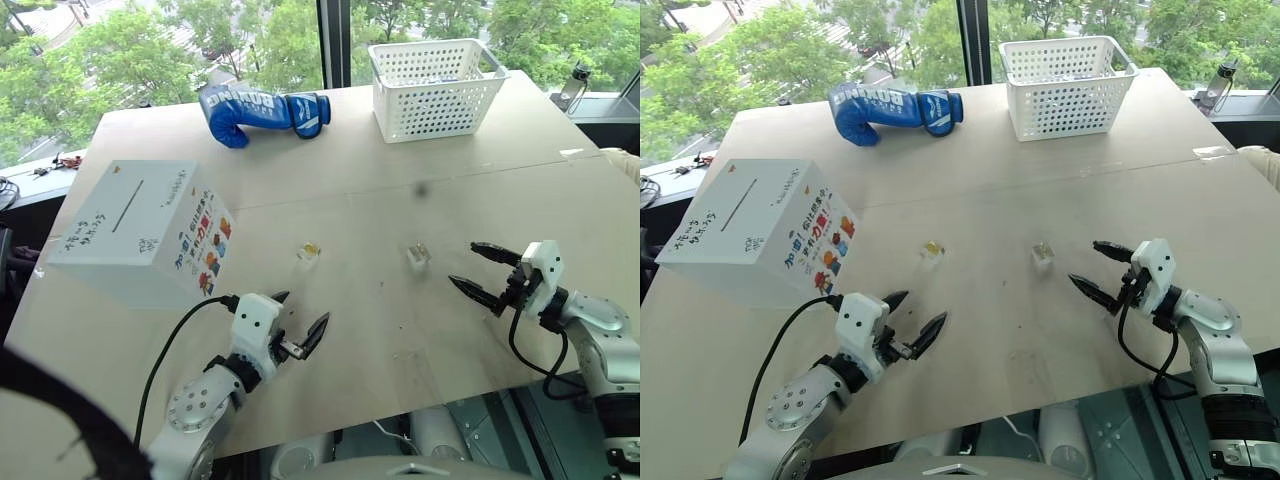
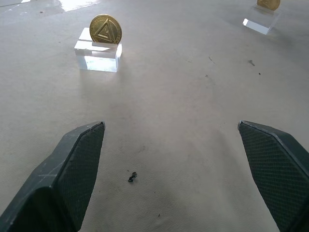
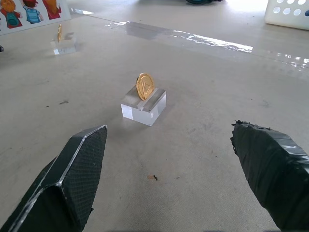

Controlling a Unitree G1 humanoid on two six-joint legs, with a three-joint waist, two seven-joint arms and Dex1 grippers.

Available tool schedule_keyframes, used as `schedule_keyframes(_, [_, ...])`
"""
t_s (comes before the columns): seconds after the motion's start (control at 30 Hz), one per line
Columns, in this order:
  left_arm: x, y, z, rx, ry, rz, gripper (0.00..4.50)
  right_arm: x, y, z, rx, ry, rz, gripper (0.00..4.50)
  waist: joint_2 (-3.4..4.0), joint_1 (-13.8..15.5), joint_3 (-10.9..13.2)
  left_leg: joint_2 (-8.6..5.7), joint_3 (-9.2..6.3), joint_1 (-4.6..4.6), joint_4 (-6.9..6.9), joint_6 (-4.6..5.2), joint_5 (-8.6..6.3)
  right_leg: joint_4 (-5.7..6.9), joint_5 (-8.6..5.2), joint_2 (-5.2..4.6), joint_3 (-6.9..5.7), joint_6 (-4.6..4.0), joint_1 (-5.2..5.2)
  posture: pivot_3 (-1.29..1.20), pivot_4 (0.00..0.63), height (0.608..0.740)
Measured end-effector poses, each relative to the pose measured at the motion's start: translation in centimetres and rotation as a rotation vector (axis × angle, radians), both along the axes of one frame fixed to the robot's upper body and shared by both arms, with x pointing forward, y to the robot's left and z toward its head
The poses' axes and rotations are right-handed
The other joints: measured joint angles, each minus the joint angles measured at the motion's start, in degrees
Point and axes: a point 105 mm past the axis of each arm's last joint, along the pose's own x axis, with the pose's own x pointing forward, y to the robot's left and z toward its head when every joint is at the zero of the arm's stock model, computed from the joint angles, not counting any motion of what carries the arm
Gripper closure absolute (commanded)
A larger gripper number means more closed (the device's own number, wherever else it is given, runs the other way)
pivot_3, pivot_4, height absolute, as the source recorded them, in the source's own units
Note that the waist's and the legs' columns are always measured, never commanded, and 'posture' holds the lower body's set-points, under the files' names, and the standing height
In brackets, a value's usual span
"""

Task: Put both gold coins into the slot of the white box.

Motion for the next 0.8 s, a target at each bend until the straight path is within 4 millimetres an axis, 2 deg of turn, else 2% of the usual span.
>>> schedule_keyframes(0.43, [-1.6,1.3,-0.7,0.002,0.029,0.005,0.00,-1.0,1.1,-1.8,-0.045,0.018,0.052,0.05,0.01,0.02,0.01,0.02,0.01,-0.01,-0.14,0.02,-0.01,-0.19,0.00,0.00,0.00,0.00,0.00,0.00,0.150,0.721])
schedule_keyframes(0.8, [-1.1,1.4,0.1,-0.004,-0.009,-0.016,0.00,-1.0,1.0,-1.9,-0.050,0.018,0.041,0.05,0.02,0.02,0.01,0.02,0.01,-0.01,-0.18,0.03,-0.02,-0.24,0.01,0.01,0.00,-0.01,0.00,0.00,0.150,0.721])
